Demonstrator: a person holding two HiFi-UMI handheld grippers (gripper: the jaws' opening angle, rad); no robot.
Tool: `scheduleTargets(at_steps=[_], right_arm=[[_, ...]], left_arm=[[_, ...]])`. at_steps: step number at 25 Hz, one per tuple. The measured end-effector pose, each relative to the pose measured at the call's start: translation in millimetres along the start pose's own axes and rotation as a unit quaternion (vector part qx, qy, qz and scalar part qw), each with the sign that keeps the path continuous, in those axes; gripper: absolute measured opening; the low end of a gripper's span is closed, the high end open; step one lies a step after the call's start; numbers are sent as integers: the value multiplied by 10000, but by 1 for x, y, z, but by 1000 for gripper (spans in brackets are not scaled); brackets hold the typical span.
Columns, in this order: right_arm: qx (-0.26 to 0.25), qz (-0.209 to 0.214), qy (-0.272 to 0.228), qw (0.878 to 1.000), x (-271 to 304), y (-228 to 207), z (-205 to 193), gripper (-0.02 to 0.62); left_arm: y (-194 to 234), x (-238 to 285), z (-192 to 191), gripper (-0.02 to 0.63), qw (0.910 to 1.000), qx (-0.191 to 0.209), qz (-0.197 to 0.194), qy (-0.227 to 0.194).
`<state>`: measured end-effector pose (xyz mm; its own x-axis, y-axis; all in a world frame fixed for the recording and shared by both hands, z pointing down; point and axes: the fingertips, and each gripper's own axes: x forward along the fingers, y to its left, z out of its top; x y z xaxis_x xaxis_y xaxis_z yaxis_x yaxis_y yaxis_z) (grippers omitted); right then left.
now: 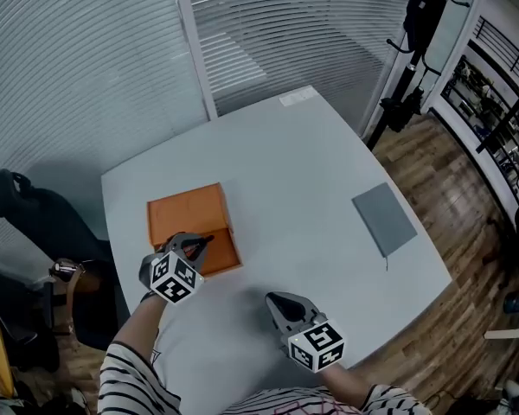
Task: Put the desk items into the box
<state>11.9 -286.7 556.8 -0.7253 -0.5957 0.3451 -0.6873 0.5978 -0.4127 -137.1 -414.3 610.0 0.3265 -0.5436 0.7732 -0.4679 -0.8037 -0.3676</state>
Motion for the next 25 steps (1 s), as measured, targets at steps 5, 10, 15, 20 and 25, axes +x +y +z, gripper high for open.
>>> scheduleTargets(at_steps=[5,10,15,20,25], right_arm=[[85,-94,55,9999,2,-10,-7,28],[141,-154,95,9997,5,-18,-10,28],[172,-168,137,9996,8,-23,-11,28],[197,-132,158,9996,13,-22,-13,28],[192,-108,221,9995,16,-23,-16,28]], left_arm=[[-13,27,-17,63,9991,25,-294,304],[-20,47,-32,63,9968,20,-517,603],[-24,59,-40,63,9946,-114,-627,816],[-22,68,-47,63,9935,-107,-592,962],[-21,74,-53,63,9920,-173,-522,1138]])
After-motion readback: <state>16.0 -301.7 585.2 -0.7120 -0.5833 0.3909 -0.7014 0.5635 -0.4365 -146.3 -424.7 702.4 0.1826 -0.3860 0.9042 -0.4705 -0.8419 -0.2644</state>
